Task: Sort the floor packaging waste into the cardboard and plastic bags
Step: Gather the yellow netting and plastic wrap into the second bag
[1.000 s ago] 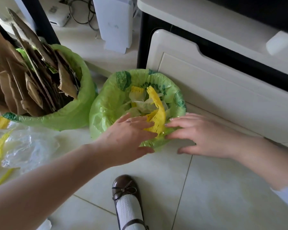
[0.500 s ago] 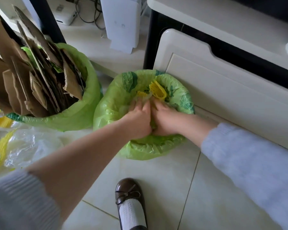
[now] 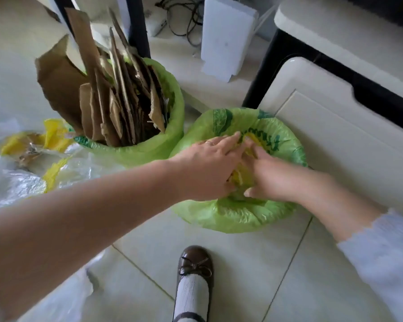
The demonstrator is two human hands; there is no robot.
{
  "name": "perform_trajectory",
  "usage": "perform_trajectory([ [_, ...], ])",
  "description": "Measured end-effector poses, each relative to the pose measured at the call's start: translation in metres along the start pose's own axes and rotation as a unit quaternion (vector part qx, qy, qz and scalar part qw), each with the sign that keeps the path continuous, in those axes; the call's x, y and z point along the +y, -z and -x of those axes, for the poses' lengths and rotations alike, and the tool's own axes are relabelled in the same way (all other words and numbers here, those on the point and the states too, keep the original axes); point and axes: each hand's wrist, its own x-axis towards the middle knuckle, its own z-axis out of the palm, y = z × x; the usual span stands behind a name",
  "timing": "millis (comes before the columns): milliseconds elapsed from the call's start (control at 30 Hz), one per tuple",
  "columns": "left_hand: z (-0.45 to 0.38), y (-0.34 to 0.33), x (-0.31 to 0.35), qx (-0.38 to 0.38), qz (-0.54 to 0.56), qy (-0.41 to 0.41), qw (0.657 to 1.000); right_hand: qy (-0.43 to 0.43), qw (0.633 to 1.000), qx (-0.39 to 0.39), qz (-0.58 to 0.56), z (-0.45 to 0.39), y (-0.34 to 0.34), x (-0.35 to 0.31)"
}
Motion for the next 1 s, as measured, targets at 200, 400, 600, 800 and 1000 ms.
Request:
perform_trajectory([
  [200, 0.166, 0.003, -0.082, 0.119, -0.011, 0.031, 0.992, 0.204, 0.930, 0.222, -0.212, 0.049, 0.016, -0.086],
  [400, 0.298, -0.051, -0.127, 0.080, 0.062, 0.246, 0.964, 0.288, 0.929, 0.088, -0.213, 0.006, -0.046, -0.206],
  [600, 0.344, -0.149, -0.148, -0.010, 0.115, 0.301, 0.947, 0.291, 0.956, -0.014, 0.037, -0.062, -0.134, -0.281],
  [800, 0.317, -0.258, -0.149, -0.052, -0.043, 0.046, 0.997, 0.342, 0.895, -0.013, 0.285, -0.120, -0.154, -0.308],
  [1000, 0.302, -0.294, -0.155, -0.067, -0.054, -0.009, 0.996, 0.358, 0.867, -0.058, 0.340, -0.153, -0.142, -0.330],
])
